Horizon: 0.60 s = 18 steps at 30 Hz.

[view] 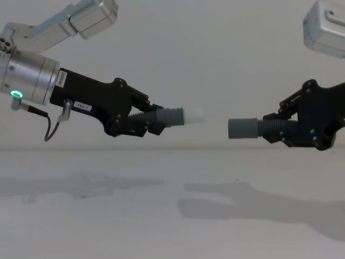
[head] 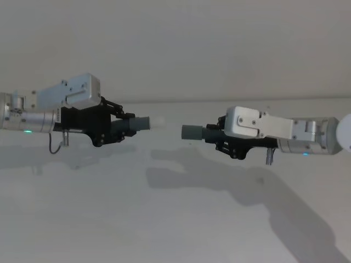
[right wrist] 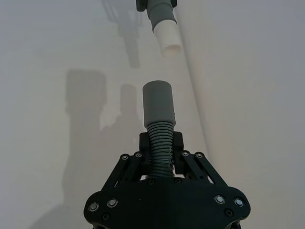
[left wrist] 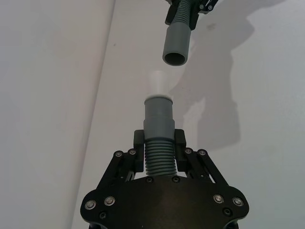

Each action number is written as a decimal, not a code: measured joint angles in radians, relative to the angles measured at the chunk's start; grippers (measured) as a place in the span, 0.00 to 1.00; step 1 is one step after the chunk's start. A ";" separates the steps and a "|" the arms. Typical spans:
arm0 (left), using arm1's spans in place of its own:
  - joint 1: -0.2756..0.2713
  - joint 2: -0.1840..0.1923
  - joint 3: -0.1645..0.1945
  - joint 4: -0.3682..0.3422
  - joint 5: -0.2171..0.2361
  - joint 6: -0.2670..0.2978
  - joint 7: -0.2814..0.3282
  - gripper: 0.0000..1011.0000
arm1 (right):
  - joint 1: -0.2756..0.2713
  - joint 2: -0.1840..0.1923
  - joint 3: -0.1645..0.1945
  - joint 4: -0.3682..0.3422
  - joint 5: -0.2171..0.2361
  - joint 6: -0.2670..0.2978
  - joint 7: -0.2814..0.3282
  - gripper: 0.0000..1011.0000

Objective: Use both hands to pick up one end of the pipe from the table, align the ends, and insert them.

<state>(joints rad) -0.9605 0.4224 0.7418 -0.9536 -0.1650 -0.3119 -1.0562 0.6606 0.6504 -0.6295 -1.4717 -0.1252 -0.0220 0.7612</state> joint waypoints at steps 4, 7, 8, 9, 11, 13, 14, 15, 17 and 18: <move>0.000 0.000 0.000 0.000 0.000 0.000 0.000 0.33 | 0.014 0.000 -0.011 0.000 -0.007 -0.007 0.010 0.24; 0.000 0.000 0.000 0.000 0.000 0.000 0.000 0.33 | 0.024 -0.001 -0.019 0.002 -0.011 -0.012 0.016 0.24; 0.000 0.000 0.000 0.000 0.000 0.000 0.000 0.33 | 0.027 -0.001 -0.020 0.002 -0.012 -0.014 0.017 0.24; 0.000 0.000 0.000 0.000 0.000 0.000 0.000 0.33 | 0.031 -0.002 -0.023 0.003 -0.014 -0.015 0.019 0.24; 0.000 0.000 0.000 0.000 0.000 0.000 0.000 0.33 | 0.035 -0.002 -0.026 0.003 -0.015 -0.016 0.021 0.24; 0.000 0.000 0.000 0.000 0.000 0.000 0.000 0.33 | 0.039 -0.003 -0.028 0.004 -0.016 -0.018 0.022 0.24; 0.000 0.000 0.000 0.000 0.000 0.000 0.000 0.33 | 0.042 -0.003 -0.030 0.005 -0.016 -0.019 0.023 0.24; 0.000 0.000 0.000 0.000 0.000 0.000 0.000 0.33 | 0.043 -0.004 -0.031 0.005 -0.016 -0.019 0.023 0.24; 0.000 0.000 0.000 0.000 0.000 0.000 0.000 0.33 | 0.047 -0.005 -0.033 0.006 -0.017 -0.021 0.024 0.24; 0.000 0.000 0.000 0.000 0.000 0.000 0.000 0.33 | 0.050 -0.006 -0.036 0.008 -0.018 -0.022 0.025 0.24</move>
<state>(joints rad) -0.9606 0.4225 0.7417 -0.9536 -0.1650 -0.3119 -1.0562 0.7106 0.6447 -0.6652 -1.4642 -0.1429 -0.0435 0.7858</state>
